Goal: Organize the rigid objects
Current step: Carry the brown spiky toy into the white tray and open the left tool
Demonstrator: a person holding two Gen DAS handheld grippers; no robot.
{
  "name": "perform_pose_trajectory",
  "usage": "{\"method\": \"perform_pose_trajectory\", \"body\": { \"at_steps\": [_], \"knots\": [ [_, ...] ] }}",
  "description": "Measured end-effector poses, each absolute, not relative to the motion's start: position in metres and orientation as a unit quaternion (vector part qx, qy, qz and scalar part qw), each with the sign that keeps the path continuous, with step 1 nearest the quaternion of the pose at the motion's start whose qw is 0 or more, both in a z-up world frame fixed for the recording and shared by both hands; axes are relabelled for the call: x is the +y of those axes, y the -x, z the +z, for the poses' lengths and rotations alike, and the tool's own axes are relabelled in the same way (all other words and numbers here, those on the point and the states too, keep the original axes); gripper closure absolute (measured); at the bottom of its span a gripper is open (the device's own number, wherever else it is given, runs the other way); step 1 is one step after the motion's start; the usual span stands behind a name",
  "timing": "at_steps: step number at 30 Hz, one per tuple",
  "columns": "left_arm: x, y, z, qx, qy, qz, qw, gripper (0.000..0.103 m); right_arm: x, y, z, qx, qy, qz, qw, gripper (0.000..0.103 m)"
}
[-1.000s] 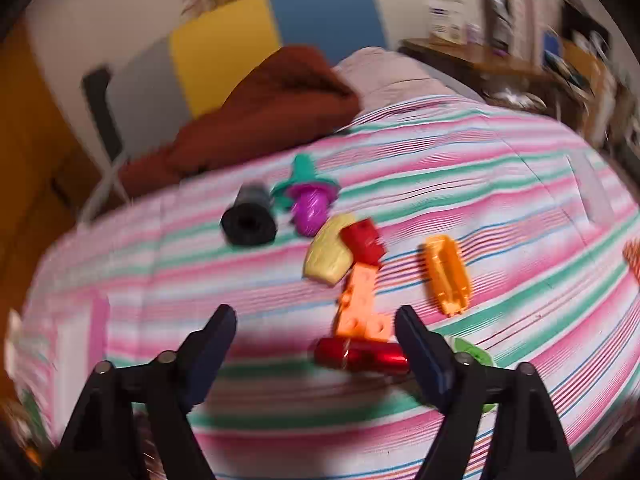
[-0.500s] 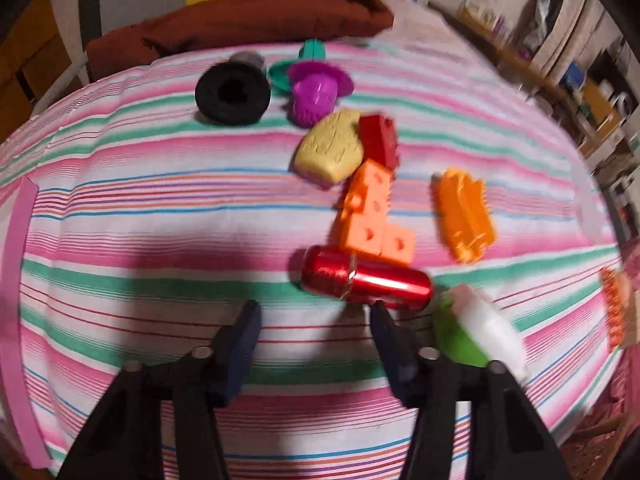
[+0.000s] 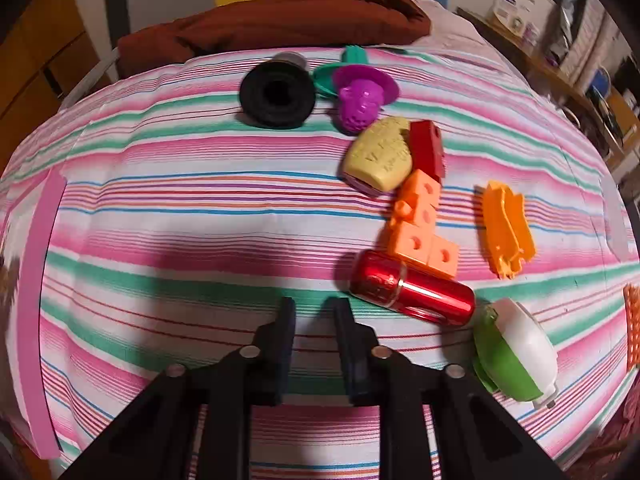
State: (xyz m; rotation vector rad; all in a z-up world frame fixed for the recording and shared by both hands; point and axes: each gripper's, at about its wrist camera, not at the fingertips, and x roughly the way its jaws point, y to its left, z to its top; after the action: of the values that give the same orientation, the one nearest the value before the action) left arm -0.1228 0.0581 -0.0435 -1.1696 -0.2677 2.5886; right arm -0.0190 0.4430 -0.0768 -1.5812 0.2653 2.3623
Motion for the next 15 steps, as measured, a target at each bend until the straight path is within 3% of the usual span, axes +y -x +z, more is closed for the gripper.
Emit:
{"method": "perform_pose_trajectory", "body": {
  "at_steps": [7, 15],
  "knots": [
    [0.049, 0.149, -0.048, -0.078, 0.410, 0.901, 0.118, 0.086, 0.452, 0.020, -0.079, 0.148, 0.540, 0.819, 0.126, 0.087],
    [0.040, 0.177, -0.051, -0.070, 0.407, 0.907, 0.079, 0.086, 0.469, 0.012, -0.074, 0.216, 0.527, 0.814, 0.110, 0.079]
  ]
}}
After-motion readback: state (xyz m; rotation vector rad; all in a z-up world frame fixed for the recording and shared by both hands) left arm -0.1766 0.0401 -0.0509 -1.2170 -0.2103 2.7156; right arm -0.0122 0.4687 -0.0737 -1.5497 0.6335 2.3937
